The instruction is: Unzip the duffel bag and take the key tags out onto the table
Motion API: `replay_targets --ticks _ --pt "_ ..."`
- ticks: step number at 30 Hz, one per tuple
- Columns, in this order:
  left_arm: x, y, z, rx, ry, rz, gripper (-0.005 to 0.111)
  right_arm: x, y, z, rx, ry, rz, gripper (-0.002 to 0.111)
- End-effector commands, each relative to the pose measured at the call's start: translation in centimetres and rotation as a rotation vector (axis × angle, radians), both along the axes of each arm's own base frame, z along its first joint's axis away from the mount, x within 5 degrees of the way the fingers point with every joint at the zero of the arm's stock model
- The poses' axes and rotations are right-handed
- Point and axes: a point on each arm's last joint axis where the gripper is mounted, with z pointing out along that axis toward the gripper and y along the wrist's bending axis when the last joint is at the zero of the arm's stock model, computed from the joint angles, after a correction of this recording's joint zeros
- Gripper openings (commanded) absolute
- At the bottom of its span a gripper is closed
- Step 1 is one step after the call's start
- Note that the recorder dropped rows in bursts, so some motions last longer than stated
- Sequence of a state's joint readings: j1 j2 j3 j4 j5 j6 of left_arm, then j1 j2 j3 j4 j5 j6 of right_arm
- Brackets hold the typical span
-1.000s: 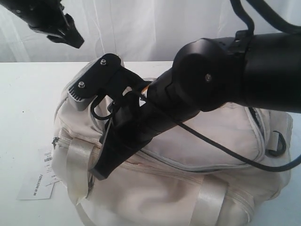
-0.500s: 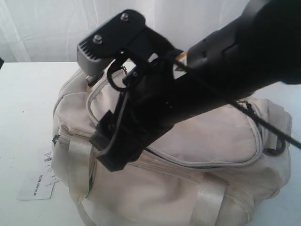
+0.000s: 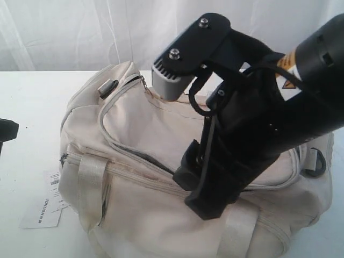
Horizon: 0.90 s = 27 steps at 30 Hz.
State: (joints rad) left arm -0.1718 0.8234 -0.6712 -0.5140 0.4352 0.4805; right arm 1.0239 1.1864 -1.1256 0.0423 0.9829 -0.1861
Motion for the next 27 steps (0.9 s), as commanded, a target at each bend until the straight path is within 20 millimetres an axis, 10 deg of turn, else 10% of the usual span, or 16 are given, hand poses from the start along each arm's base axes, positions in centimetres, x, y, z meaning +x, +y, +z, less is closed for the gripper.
replay_targets --ticks 1,27 --pt "-0.7 -1.3 0.2 -0.006 -0.031 -0.105 0.000 1.1 0.3 -0.8 -0.098 -0.092 0.029 0.064" --pt "-0.9 -4.5 -1.3 0.075 -0.010 -0.346 0.000 2.0 -1.0 -2.7 -0.431 -0.097 0.058 0.063"
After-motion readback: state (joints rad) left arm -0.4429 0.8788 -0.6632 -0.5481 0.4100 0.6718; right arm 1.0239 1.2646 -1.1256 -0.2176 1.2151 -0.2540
